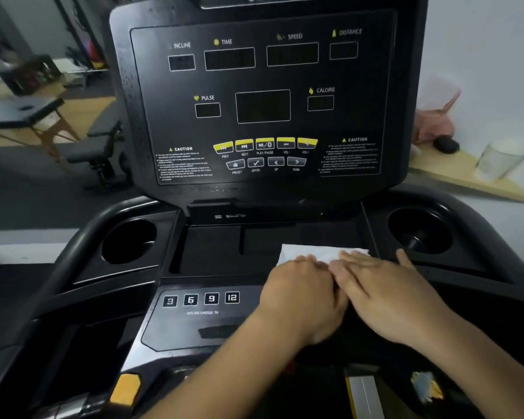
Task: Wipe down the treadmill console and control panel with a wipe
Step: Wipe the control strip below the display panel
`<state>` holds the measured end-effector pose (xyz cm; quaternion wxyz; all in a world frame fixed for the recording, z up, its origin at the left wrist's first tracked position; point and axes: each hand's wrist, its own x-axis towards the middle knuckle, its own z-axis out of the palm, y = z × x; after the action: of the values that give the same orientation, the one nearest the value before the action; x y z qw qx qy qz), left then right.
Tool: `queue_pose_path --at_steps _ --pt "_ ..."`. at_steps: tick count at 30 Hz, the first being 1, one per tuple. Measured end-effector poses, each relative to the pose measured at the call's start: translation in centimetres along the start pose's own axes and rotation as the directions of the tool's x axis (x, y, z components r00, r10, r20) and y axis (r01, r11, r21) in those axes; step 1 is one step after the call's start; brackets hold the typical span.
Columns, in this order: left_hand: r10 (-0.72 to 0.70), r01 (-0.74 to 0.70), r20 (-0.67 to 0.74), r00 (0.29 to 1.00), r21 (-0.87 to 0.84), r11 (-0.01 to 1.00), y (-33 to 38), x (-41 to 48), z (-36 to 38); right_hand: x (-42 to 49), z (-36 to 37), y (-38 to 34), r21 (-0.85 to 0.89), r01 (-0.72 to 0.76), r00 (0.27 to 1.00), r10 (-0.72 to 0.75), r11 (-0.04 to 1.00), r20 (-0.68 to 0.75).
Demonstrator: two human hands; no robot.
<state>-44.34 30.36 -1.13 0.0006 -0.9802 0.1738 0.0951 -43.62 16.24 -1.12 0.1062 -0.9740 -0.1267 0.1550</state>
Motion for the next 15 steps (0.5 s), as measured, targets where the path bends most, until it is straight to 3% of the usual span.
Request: queue_pose_path --at_steps 5,9,15 --pt "0.01 -0.007 0.119 0.993 -0.022 1.0 0.2 2.6 0.4 3.7 0.4 1.4 0.052 -0.004 0.999 0.006 0.999 -0.035" --pt "-0.025 0.026 0.073 0.997 -0.019 0.999 -0.4 3.4 0.2 4.8 -0.3 1.1 0.064 0.002 0.999 0.0 0.998 -0.032" --pt "0.019 -0.014 0.056 0.998 -0.096 0.995 -0.1 1.7 0.0 2.0 -0.9 1.2 -0.056 0.046 0.999 -0.045 0.997 0.032"
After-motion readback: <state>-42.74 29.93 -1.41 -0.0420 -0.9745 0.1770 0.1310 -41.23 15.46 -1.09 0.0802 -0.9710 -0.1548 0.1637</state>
